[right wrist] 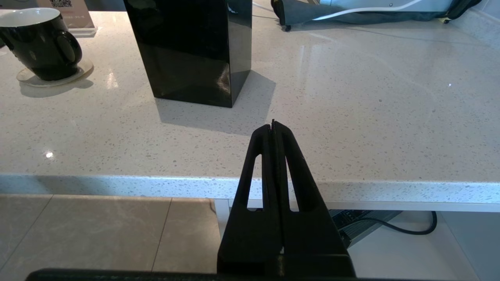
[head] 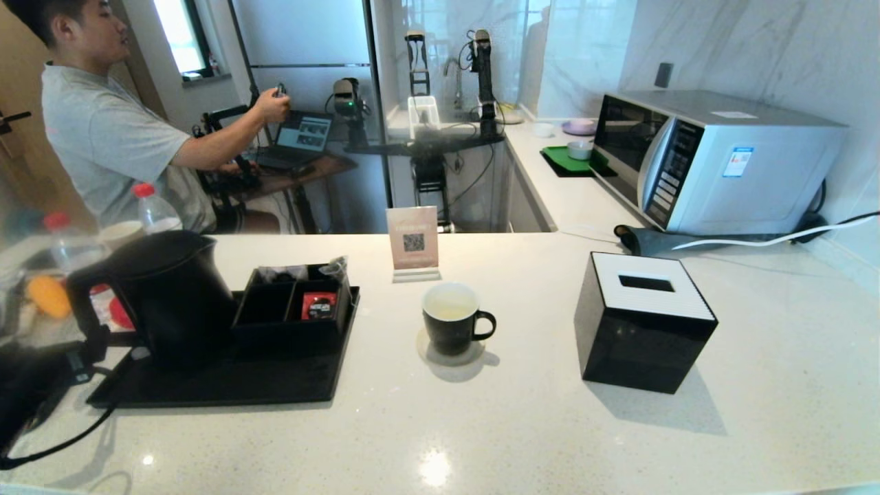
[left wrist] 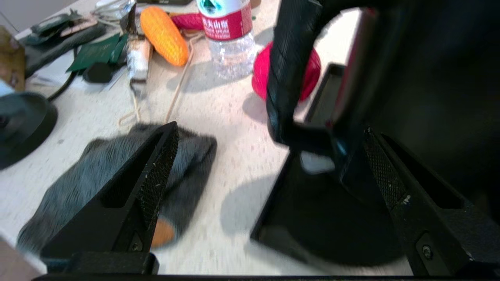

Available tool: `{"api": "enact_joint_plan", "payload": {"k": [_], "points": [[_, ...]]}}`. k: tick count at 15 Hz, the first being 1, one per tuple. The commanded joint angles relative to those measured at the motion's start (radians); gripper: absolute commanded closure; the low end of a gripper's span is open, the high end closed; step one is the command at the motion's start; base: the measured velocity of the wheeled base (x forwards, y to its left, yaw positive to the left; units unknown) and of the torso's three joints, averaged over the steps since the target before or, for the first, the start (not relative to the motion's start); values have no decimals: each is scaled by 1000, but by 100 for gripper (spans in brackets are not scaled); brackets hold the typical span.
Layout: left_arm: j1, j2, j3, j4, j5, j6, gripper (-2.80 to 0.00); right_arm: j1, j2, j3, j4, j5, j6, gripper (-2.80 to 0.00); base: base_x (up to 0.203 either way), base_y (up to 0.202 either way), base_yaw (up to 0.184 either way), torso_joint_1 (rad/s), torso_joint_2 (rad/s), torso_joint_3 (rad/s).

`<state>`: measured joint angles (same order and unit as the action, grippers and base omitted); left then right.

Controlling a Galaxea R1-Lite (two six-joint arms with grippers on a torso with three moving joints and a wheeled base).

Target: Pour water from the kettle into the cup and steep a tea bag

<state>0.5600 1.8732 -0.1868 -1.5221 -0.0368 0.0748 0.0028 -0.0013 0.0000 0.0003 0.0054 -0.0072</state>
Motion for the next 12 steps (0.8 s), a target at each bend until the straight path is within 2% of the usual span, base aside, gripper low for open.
{"api": "enact_joint_plan", "payload": {"k": [1,3,4,7,12], "points": [[1,-74,65,-48,0,0,-280,0,1,0,0,1,0,0,0,0,0,0,0,0],[1,-113,115,-48,0,0,-280,0,1,0,0,1,0,0,0,0,0,0,0,0],[1,-130,135,-48,0,0,0,0,1,0,0,1,0,0,0,0,0,0,0,0],[1,-186,186,-48,2,-1,0,0,1,0,0,1,0,0,0,0,0,0,0,0],[1,-249,187,-48,1,2,0,0,1,0,0,1,0,0,0,0,0,0,0,0]]}}
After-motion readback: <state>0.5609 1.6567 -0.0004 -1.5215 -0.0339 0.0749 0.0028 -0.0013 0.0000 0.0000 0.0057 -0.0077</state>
